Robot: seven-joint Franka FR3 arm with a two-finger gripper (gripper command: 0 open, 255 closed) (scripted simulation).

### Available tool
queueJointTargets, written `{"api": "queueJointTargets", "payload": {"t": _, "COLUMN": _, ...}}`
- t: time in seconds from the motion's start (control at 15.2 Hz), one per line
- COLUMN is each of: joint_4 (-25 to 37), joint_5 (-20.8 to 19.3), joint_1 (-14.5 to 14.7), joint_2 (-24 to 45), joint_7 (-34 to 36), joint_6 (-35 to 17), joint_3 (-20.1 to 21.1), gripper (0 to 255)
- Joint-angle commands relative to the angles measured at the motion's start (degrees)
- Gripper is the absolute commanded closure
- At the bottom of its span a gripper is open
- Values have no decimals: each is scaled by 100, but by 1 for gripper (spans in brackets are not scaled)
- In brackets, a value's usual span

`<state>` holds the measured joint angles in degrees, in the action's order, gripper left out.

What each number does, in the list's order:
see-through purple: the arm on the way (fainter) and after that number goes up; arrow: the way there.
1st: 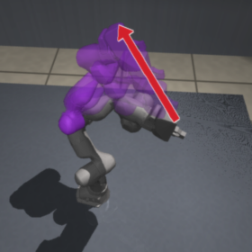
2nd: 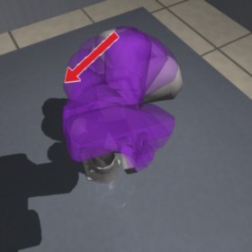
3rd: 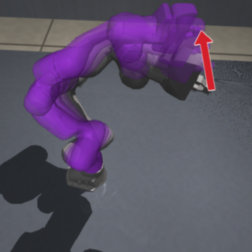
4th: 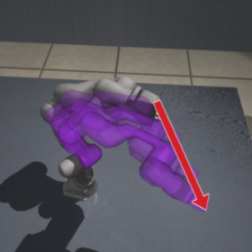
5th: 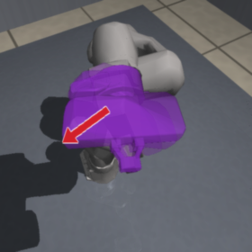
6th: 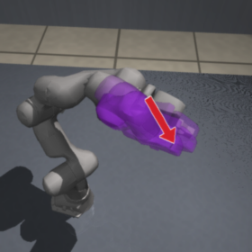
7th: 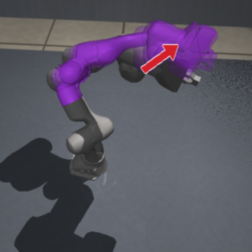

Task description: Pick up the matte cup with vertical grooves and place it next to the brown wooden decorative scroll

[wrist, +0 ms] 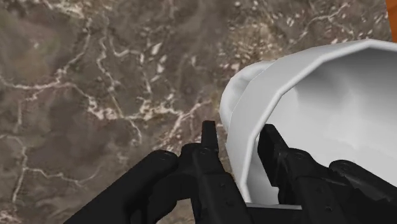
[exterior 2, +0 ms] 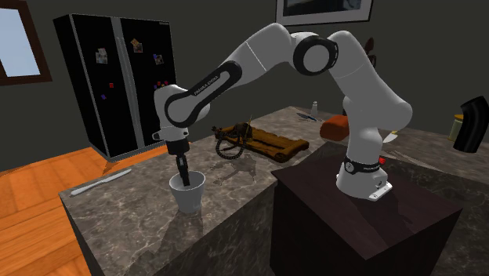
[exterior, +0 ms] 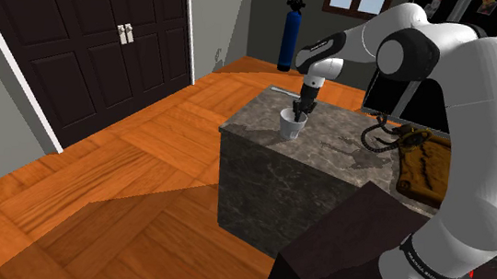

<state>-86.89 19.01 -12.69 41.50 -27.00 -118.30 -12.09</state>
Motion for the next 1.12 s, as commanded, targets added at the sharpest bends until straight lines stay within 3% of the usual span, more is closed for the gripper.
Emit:
{"api": "queueJointTargets", "payload": {"t": 0.0, "joint_4": 0, "joint_5": 0, "joint_1": 0, "joint_2": 0, "joint_7": 0, "joint_6": 0, "joint_3": 0, "gripper": 255}}
{"api": "queueJointTargets", "payload": {"t": 0.46, "joint_4": 1, "joint_5": 0, "joint_1": 0, "joint_2": 1, "joint_7": 0, "joint_6": 0, "joint_3": 0, "gripper": 255}}
{"api": "queueJointTargets", "payload": {"t": 1.06, "joint_4": 85, "joint_5": -109, "joint_1": 33, "joint_2": -384, "joint_7": 113, "joint_6": 455, "joint_3": -70, "gripper": 255}}
